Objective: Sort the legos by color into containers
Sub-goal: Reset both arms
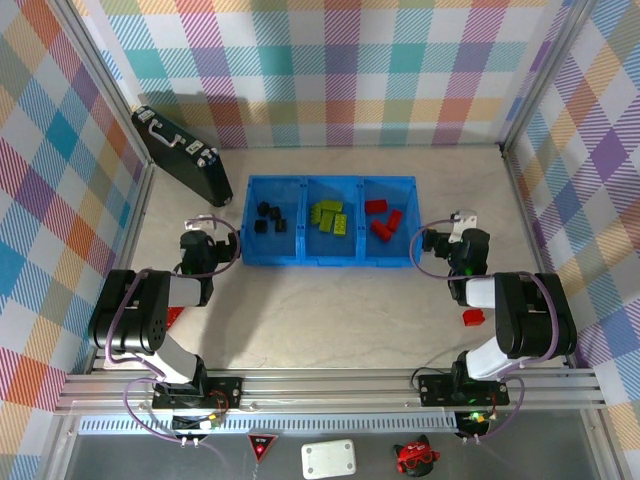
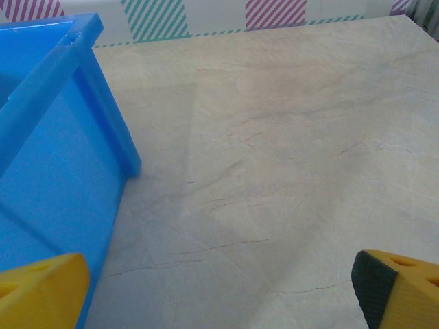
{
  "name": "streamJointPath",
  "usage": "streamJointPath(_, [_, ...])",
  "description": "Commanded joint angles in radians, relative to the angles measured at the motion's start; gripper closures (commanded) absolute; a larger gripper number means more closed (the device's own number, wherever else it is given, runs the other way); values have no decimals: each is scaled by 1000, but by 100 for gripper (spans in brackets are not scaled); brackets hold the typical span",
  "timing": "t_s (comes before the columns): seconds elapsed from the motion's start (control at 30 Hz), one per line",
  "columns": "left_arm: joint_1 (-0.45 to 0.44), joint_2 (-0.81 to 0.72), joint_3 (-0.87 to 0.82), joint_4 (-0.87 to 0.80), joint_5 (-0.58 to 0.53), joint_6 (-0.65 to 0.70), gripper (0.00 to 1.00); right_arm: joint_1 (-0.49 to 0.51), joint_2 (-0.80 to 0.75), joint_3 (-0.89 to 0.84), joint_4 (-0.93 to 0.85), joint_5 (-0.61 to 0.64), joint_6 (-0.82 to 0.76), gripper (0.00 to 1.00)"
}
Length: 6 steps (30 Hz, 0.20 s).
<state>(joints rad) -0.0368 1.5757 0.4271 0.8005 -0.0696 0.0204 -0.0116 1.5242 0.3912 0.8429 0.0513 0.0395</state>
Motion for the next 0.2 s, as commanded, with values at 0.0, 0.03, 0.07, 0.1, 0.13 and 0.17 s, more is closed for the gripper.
streamJointPath(0.0, [-20,3,-8,44,31,17,0,14,14,27,-24,-74,-29,1])
streamJointPath(0.03, [-20,3,-8,44,31,17,0,12,14,34,-41,-91,-31,1])
streamJointPath(0.07, [-20,2,-8,44,31,17,0,10,15,33,-35,-96,-31,1])
streamJointPath(0.1, [-20,2,-8,43,31,17,0,11,13,33,-36,-97,-31,1])
streamJointPath(0.13, [-20,3,-7,43,30,16,0,10,9,24,-26,-95,-32,1])
streamJointPath(0.17, [-20,3,-8,44,31,17,0,11,4,9,-9,-85,-28,1])
